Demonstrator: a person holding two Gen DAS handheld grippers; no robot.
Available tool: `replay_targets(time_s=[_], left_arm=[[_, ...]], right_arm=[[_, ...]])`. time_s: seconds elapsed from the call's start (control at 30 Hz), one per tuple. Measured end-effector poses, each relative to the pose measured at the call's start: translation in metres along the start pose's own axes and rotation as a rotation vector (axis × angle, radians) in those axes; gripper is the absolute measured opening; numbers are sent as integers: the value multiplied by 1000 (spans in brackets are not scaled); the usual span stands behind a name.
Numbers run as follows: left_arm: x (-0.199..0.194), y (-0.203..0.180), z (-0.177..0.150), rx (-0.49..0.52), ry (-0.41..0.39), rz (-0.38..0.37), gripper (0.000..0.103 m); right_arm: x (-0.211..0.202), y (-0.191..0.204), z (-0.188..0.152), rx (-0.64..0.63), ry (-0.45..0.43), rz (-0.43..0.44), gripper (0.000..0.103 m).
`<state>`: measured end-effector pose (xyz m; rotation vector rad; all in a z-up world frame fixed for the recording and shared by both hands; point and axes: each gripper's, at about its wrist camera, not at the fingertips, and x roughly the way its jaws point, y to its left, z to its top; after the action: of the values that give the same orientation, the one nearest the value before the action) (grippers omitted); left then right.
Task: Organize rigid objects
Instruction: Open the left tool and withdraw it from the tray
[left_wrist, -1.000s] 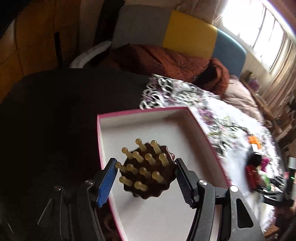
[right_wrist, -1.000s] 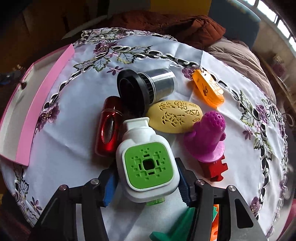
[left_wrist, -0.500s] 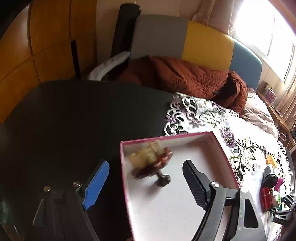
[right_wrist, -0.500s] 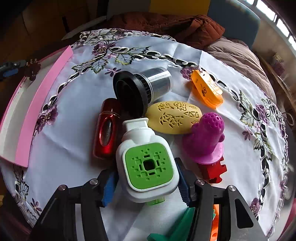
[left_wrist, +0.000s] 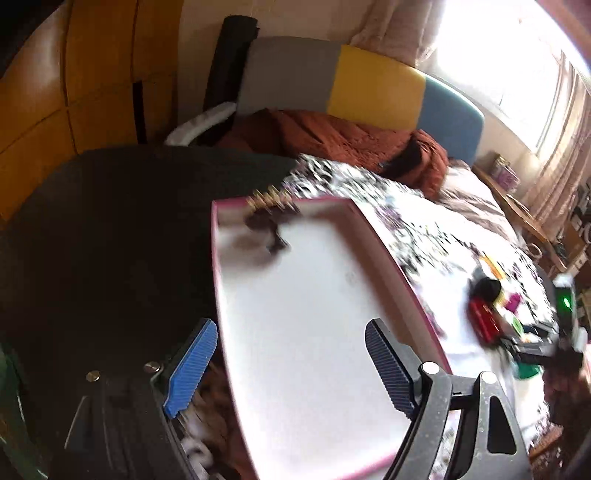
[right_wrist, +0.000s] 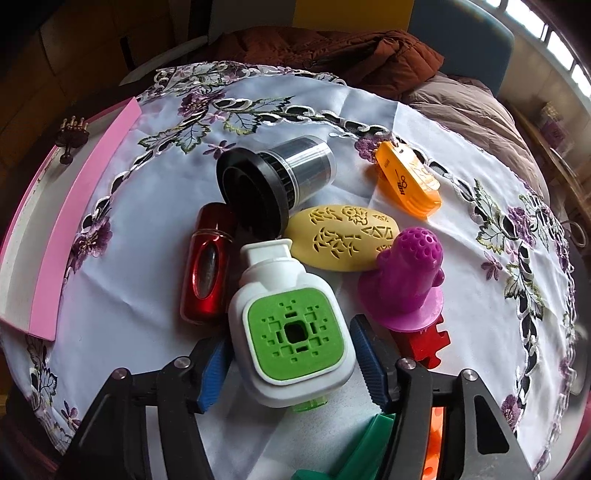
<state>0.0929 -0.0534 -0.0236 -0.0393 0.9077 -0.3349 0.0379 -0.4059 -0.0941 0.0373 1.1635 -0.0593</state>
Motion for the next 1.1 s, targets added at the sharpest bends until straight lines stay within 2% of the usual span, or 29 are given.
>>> replay_targets(time_s=[0.17,0.23,0.33,0.7,0.93,1.03,1.1], left_arm=[[-14,-20,-22,32,-10,-11,84],[-20,-27,-28,60,-21,2,84],[-25,-32,-33,71,-18,5,84],[-31,-34,-45,94,-7,21,84],[-31,-35,-49,105,3,14,84],[-31,-35,-51,112,1,16,84],[-30,-33,-52,114,7,18,84]], right_arm=[[-1,0,0,-1,-10,-9,66],[-1,3,0,-17,-12,-10,58],[-3,10,-2,-52,-24,-29,55],[-3,6,-1,-15,-22,7,56],[-2,1,0,11,-17,22,63],[-4,-4,1,34,-19,53,71],[-6,-7,1,51,-24,67,73]])
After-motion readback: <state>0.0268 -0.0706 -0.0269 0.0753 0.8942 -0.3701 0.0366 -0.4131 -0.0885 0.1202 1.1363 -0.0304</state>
